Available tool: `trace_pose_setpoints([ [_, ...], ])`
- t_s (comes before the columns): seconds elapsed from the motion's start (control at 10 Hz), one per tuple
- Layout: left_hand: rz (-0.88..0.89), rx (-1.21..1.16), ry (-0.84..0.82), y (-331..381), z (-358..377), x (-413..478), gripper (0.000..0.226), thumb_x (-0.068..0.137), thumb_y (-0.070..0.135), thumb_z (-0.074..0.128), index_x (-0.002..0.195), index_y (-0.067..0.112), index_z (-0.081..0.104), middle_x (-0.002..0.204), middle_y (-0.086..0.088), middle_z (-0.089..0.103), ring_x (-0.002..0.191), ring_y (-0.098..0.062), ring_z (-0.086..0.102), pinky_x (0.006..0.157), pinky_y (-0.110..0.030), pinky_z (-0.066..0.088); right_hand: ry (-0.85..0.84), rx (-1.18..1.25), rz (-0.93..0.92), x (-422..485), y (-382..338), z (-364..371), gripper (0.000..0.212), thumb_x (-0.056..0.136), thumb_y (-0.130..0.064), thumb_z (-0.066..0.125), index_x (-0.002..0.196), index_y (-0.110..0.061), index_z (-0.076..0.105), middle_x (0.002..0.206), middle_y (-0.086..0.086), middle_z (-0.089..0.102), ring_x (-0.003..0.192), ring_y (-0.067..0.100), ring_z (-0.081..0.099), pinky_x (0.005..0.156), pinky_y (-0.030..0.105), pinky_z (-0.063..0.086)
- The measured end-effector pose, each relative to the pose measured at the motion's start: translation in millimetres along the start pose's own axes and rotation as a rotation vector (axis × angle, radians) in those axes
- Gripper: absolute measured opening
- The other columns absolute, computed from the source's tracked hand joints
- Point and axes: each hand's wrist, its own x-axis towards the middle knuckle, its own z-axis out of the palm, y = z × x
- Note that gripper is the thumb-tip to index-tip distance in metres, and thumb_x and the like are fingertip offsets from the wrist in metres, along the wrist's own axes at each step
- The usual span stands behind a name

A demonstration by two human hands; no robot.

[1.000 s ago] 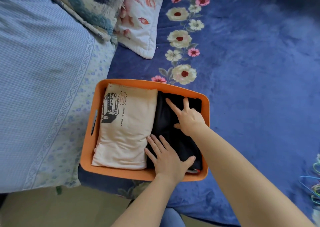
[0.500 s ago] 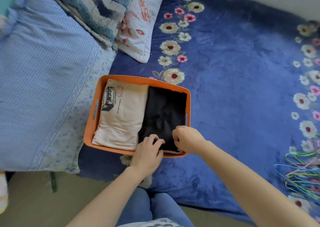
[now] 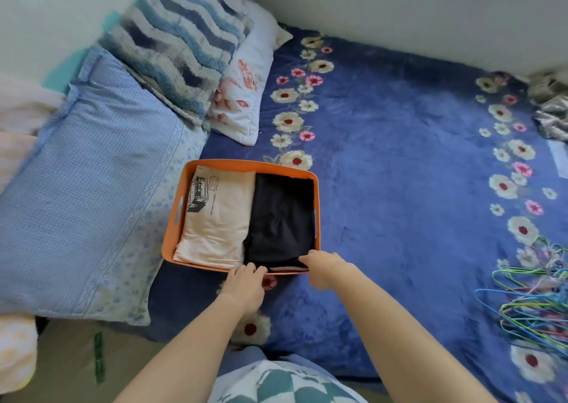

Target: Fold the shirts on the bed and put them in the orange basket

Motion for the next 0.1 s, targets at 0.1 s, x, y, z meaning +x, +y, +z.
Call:
trace_pose_setpoints([
  [0.1,0.004,-0.031,-0.054,0.5,-8.4,0.5,0.043,0.1,0.026,0.03,0.143,0.017,0.035,0.139,-0.01,0.046,0.13,-0.028,0.04,0.108,-0.035,0.024,0.161,0.275,-0.022,-11.3,7.8,-8.6,0.043,0.092,-0.01,0.043,0.135,-0.014,0.048,0.131,0.009,0.052,0.119,0.032,0.05,0.091,0.033,0.042],
])
